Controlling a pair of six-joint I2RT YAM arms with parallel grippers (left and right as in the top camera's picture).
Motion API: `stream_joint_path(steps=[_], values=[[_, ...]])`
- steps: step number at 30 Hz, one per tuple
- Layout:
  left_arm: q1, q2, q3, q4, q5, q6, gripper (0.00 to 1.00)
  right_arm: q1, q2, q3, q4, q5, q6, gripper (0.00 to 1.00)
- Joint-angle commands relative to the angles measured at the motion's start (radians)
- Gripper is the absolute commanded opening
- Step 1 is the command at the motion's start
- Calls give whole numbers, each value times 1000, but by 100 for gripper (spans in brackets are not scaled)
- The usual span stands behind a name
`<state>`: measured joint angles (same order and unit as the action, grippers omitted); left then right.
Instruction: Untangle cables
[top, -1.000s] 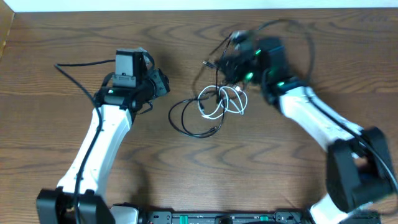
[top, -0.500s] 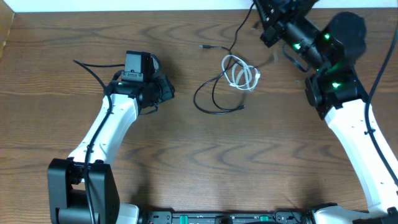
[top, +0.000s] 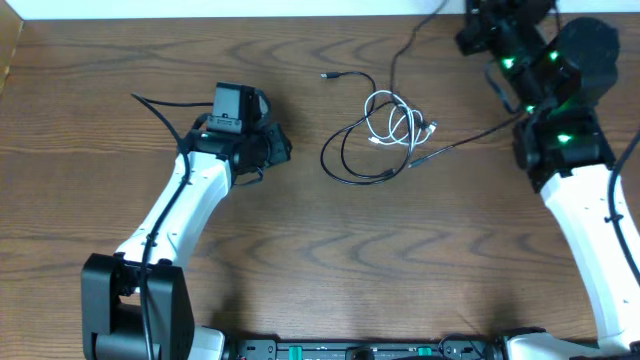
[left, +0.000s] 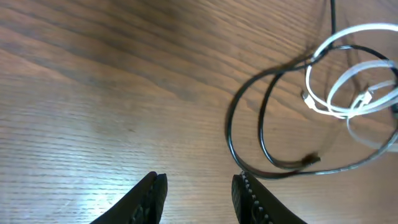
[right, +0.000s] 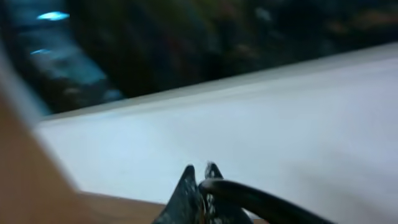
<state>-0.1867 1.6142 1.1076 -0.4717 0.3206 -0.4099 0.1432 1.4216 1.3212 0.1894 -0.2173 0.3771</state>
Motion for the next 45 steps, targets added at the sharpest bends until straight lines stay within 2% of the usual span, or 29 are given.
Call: stream_joint_path(steps=[1,4,8,11,15,21,25,28,29,33,36,41,45], values=[[-20,2,10,-3,12,22,39,-103,-11,11,-41,156,11,1],[-34,2,10,-3,11,25,39,-229,-11,11,-19,161,61,1],[-47,2,10,-3,8,25,39,-416,-11,11,150,-15,338,1],[-48,2,10,-3,8,25,39,-523,-11,11,255,-76,488,1],[-48,2,10,-3,8,25,39,-582,-11,11,224,-138,538,1],[-48,2,10,-3,8,25,39,-554,-5,11,-132,-234,415,1],[-48,2,10,-3,8,25,39,-494,9,11,-168,-356,301,1],[-48,2,10,-3,8,25,39,-397,11,11,-54,-447,215,1],[-48,2,10,-3,8,25,39,-346,11,11,46,-471,190,1],[-48,2,10,-6,8,25,39,-280,11,11,297,-446,203,1],[-48,2,9,-8,8,25,39,-261,11,11,466,-348,291,1],[-48,2,9,-7,8,25,39,-259,11,11,607,-319,422,1],[-48,2,9,-7,8,25,39,-259,11,11,645,-336,440,1]])
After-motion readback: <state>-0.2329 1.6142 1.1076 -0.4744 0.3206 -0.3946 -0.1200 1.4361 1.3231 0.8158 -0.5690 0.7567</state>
